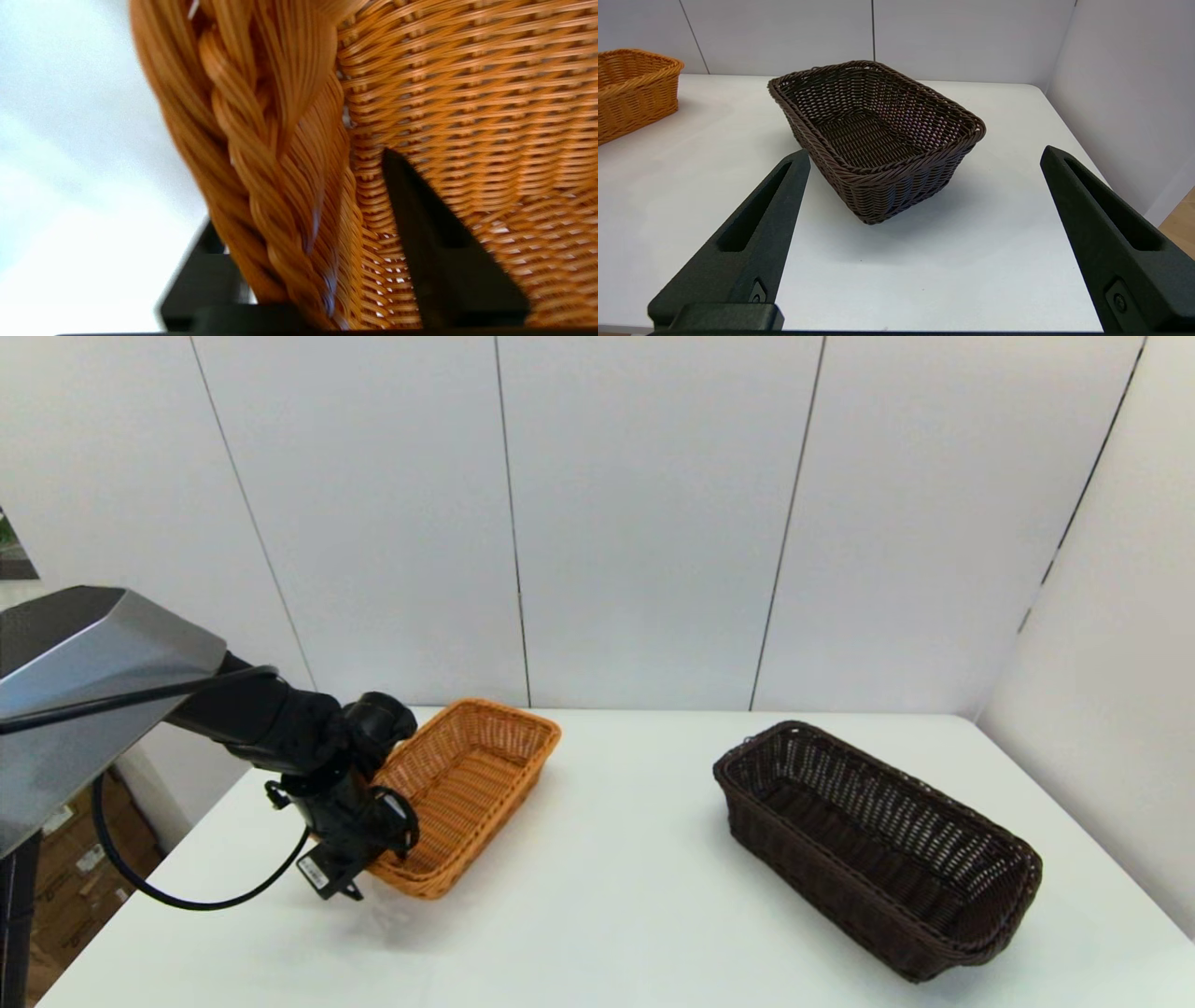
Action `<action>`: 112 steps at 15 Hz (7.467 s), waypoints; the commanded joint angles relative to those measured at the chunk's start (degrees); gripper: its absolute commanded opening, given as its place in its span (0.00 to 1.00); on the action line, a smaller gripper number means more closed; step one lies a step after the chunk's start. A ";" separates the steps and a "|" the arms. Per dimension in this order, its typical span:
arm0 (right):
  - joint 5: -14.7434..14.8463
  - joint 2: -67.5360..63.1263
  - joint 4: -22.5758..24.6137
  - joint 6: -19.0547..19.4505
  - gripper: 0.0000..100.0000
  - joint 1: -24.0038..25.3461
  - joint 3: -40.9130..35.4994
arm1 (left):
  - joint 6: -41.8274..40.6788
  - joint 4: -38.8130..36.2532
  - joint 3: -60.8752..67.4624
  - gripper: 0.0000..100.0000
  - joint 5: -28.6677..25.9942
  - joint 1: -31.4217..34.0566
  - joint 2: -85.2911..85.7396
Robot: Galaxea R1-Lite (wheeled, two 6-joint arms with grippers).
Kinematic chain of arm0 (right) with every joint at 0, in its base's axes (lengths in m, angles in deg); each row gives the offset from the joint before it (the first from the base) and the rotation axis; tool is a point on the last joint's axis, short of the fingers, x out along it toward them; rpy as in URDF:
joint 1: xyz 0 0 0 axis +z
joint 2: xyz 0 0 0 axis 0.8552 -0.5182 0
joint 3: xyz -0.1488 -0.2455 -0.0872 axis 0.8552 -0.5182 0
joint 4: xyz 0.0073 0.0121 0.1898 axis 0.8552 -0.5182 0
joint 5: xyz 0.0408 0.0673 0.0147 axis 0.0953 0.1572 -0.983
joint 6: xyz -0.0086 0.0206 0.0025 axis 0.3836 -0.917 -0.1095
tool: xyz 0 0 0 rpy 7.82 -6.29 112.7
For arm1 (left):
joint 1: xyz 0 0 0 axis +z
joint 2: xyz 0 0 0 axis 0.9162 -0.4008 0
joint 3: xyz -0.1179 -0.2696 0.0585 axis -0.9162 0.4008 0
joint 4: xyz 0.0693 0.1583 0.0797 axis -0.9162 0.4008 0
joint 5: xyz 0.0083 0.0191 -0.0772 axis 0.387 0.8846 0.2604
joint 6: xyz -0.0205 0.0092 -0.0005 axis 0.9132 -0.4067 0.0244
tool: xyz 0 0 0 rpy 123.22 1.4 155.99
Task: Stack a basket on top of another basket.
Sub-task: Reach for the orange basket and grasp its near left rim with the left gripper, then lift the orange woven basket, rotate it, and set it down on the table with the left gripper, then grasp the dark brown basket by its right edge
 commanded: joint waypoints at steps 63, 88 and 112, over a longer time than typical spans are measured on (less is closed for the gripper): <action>-0.04 -0.04 0.01 0.04 1.00 0.01 -0.09 | -34.68 -10.34 -1.75 0.00 -23.83 -6.10 0.00; -0.04 -0.04 0.01 0.04 1.00 0.01 -0.09 | -34.50 -3.66 -6.58 1.00 -23.83 -6.71 -1.93; -0.04 -0.04 0.01 0.04 1.00 0.01 -0.09 | -43.20 11.11 22.34 1.00 -21.90 -6.71 73.56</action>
